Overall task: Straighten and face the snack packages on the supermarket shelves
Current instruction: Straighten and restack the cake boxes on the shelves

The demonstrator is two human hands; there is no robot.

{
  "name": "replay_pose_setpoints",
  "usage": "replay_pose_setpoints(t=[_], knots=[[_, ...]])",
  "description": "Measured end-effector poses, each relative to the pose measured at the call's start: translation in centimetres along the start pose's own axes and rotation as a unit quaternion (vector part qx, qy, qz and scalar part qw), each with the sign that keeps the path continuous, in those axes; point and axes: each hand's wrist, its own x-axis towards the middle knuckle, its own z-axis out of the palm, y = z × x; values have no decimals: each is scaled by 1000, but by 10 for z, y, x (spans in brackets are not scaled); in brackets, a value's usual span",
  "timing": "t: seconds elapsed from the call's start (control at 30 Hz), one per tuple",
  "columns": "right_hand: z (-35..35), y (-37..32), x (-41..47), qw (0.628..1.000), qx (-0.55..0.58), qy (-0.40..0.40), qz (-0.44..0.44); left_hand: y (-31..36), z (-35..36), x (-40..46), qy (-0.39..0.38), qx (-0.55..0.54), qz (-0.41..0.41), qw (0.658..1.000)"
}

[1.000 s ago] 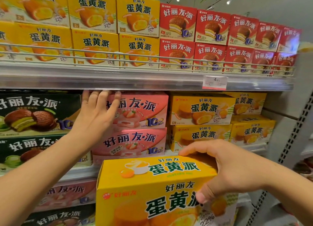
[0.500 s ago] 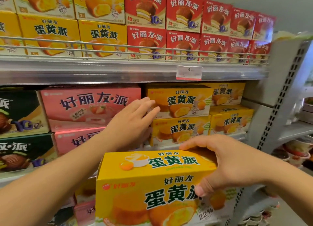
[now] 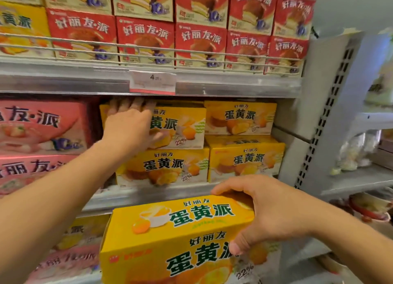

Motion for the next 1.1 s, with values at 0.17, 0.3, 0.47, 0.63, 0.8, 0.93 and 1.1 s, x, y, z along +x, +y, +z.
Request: replay_pose_setpoints(t=[0.17,0.3,0.47,0.63,0.8,0.93,1.1], knots=[[-14,19,3,1000,-2,-1,-20,10,-4,0,-2,22,-18,1000],[-23,26,6,1000,11,9,-20,23,-6,0,24,39,-7,999],[-28,29,6,999,25,8,-28,28,-6,2,39,43,8,998],[-27,31,8,999,31,13,-28,22,-8,0,39,45,13,998],[-25,31,7,999,23,23,-17,19,-12,-2,20,27,14,999],[-26,34,1,999,39,36,-11,31,-20,-18,67,-50,79,993],[-38,51,-17,996,44,78,25,63,-39,-37,-68,-476,137,866]])
